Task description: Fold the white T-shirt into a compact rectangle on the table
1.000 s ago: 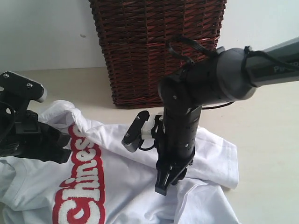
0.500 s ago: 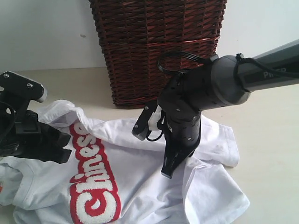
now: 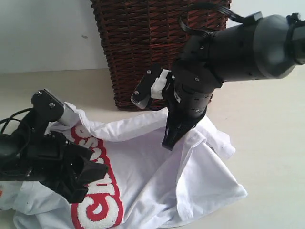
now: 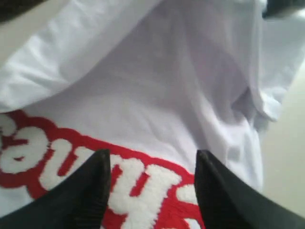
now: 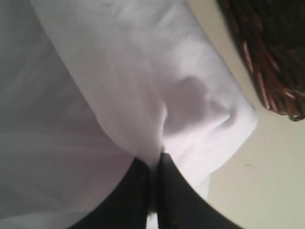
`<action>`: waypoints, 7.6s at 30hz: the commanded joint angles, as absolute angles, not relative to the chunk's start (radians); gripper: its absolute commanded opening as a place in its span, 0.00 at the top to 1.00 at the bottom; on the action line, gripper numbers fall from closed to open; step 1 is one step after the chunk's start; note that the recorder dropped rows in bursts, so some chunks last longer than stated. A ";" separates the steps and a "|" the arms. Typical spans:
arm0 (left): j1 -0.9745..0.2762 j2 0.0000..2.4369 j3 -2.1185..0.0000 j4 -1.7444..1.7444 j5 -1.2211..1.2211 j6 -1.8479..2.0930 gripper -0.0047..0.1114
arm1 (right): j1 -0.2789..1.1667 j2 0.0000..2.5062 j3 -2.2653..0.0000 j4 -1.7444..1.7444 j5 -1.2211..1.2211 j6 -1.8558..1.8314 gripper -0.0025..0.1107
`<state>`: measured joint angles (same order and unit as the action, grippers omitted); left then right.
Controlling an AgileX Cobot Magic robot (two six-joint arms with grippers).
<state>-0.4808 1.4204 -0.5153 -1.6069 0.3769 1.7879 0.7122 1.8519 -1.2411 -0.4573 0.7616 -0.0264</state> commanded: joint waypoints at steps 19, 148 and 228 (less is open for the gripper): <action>-0.551 1.649 -0.516 -0.631 0.577 0.702 0.96 | 0.714 1.782 -1.313 -0.899 0.840 0.303 0.86; -1.009 1.787 -1.035 -0.469 0.697 0.486 0.56 | 0.364 2.077 -1.197 -0.267 0.794 0.000 0.98; -0.284 2.010 -1.065 0.073 0.826 0.124 0.96 | 0.364 2.077 -1.197 -0.290 0.771 0.030 0.98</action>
